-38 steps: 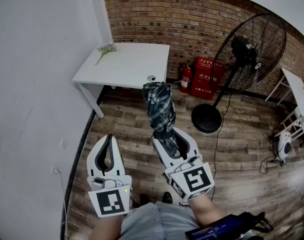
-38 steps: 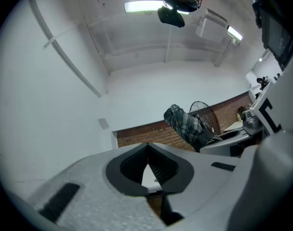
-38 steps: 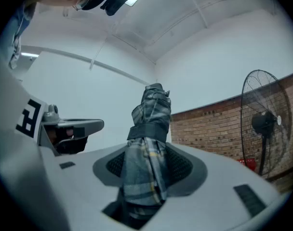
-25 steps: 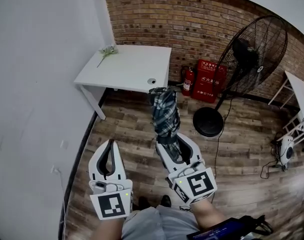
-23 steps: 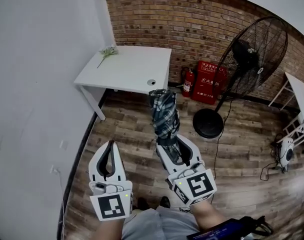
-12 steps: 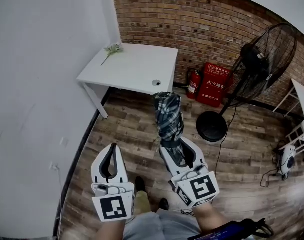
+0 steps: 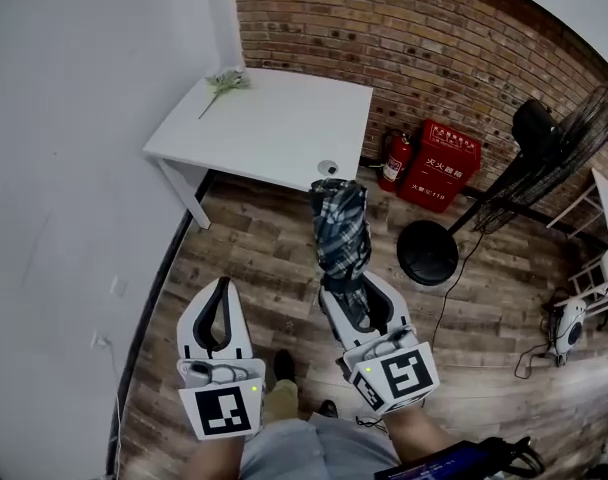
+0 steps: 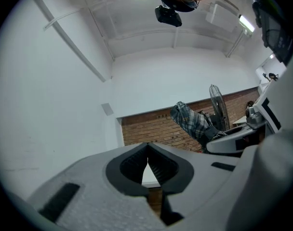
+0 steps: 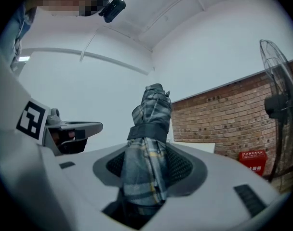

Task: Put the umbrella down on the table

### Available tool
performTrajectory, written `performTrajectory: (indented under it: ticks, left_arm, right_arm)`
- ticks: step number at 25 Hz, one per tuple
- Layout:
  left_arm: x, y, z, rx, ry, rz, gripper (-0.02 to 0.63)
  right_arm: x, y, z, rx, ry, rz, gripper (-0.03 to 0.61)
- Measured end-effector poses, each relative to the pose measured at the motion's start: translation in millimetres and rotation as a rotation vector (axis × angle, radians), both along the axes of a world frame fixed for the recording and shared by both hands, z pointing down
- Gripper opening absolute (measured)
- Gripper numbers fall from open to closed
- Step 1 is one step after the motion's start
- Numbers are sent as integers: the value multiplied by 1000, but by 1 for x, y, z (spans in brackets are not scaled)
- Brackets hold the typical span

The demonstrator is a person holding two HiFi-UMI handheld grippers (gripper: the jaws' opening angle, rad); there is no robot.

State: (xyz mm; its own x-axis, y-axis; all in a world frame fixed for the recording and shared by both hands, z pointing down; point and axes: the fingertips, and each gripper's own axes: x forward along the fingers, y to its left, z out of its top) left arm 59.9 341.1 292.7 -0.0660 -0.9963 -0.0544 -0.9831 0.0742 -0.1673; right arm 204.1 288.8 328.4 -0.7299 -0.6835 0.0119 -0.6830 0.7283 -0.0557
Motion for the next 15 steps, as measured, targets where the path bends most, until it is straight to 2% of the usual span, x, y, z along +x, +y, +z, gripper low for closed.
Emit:
performTrajectory:
  ticks: [8, 15]
  left_arm:
    - [-78, -71, -3, 21, 1, 11, 9]
    - [-112, -107, -17, 83, -24, 49, 9]
  right_arm:
    - [-65, -70, -3, 21, 10, 34, 193]
    - [-94, -103, -19, 79, 2, 73, 195]
